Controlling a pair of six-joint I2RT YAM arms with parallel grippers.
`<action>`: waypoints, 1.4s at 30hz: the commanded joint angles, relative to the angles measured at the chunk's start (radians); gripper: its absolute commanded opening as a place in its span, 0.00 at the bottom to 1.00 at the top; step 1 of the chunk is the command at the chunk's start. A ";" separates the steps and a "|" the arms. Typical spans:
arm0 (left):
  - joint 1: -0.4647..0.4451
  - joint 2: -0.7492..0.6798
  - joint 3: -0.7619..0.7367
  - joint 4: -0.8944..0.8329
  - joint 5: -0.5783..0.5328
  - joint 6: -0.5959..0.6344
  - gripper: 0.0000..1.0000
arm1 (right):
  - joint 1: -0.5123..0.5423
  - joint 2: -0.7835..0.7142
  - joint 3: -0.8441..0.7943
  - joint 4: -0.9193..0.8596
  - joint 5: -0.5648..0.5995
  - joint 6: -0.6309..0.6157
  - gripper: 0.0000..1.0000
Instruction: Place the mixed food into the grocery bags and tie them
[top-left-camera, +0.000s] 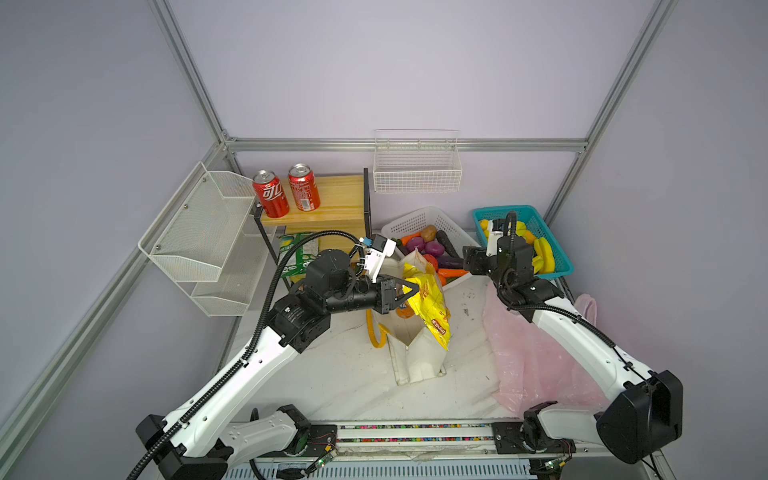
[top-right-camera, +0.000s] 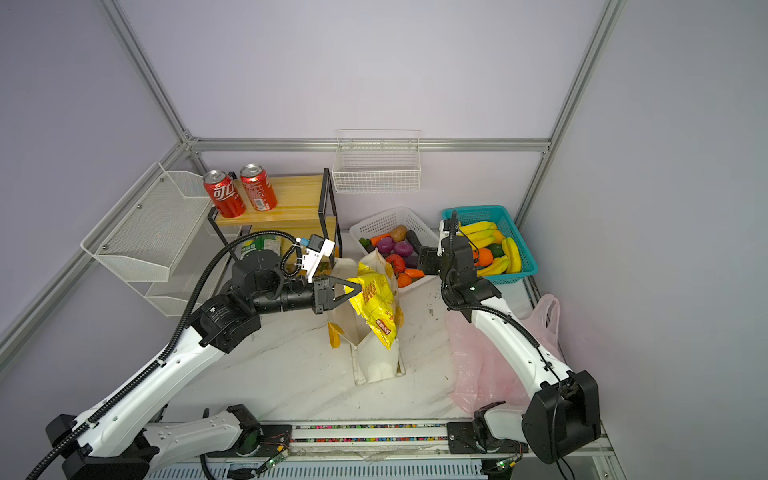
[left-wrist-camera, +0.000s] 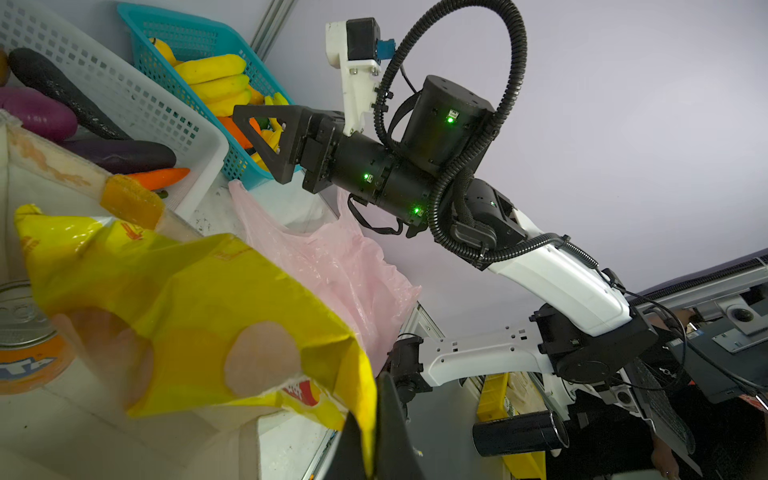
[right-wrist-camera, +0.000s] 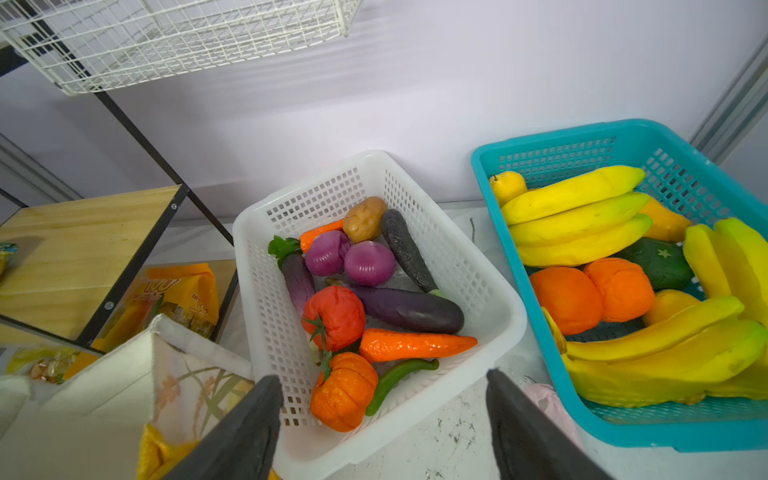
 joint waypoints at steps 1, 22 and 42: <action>-0.007 -0.015 -0.024 0.010 -0.006 -0.032 0.00 | -0.004 -0.031 -0.019 -0.004 -0.054 -0.015 0.79; -0.009 0.072 -0.014 0.078 -0.092 -0.133 0.00 | 0.494 -0.410 -0.023 -0.253 -0.306 -0.123 0.75; -0.010 0.103 -0.012 0.096 -0.078 -0.128 0.00 | 0.609 -0.374 -0.078 -0.374 -0.049 -0.051 0.10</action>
